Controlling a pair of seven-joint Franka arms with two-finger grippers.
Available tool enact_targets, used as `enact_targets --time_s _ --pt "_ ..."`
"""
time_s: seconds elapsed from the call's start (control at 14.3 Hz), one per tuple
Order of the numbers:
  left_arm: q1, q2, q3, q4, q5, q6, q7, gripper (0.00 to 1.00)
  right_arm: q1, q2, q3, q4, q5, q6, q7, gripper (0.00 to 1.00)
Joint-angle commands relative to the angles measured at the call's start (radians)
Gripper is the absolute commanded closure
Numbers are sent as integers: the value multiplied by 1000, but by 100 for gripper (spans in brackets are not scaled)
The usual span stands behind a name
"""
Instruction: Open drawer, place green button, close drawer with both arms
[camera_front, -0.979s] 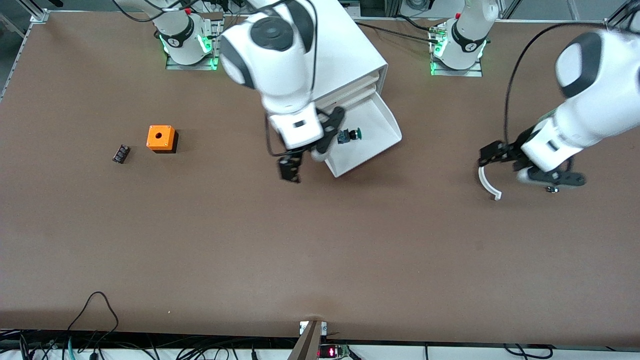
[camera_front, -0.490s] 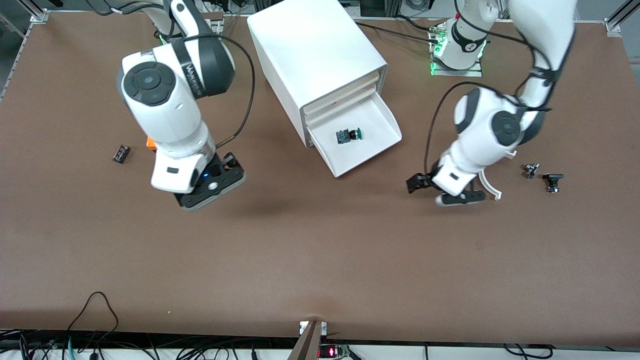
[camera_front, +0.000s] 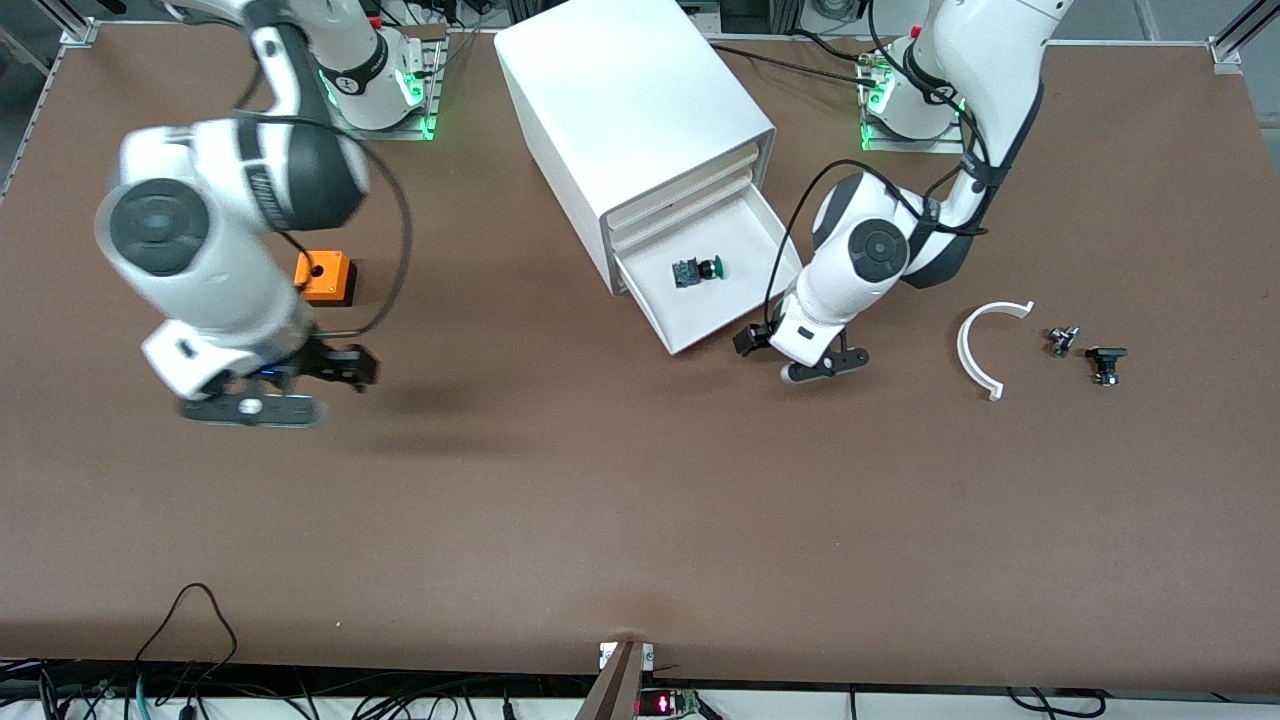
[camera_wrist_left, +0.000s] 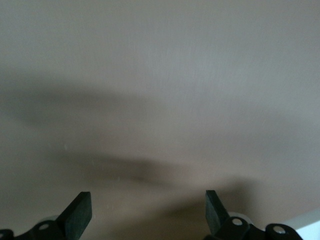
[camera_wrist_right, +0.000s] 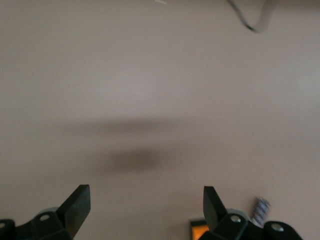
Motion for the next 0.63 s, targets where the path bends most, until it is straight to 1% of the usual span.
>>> enact_targets --time_s 0.0,0.14,0.21,0.28,0.35,0.42,0.49,0.56 --pt "-41 -17 -39 -37 -19 8 -103 0 -114 -124 17 -68 12 -57 27 0" --pt "-43 -31 -93 -54 -19 5 -225 0 -168 -155 18 -62 14 -86 22 0" --pt "-43 -32 -128 -64 -19 2 -265 0 -174 -156 14 -53 14 -104 -1 0" --pt "-43 -34 -156 -77 -19 2 -278 0 -177 -161 6 -51 15 -121 -42 0" --pt "-43 -34 -185 -92 -19 1 -280 0 -177 -187 -7 -56 15 -129 -127 0" --pt "-43 -34 -211 -106 -19 1 -281 0 -177 -217 -32 -76 15 -157 -244 0" --pt "-43 -36 -222 -118 -19 1 -286 0 -177 -249 -38 -117 23 -181 -321 0" --pt "-43 -36 -230 -120 -19 -4 -295 0 -177 -288 -44 -172 37 -174 -326 0"
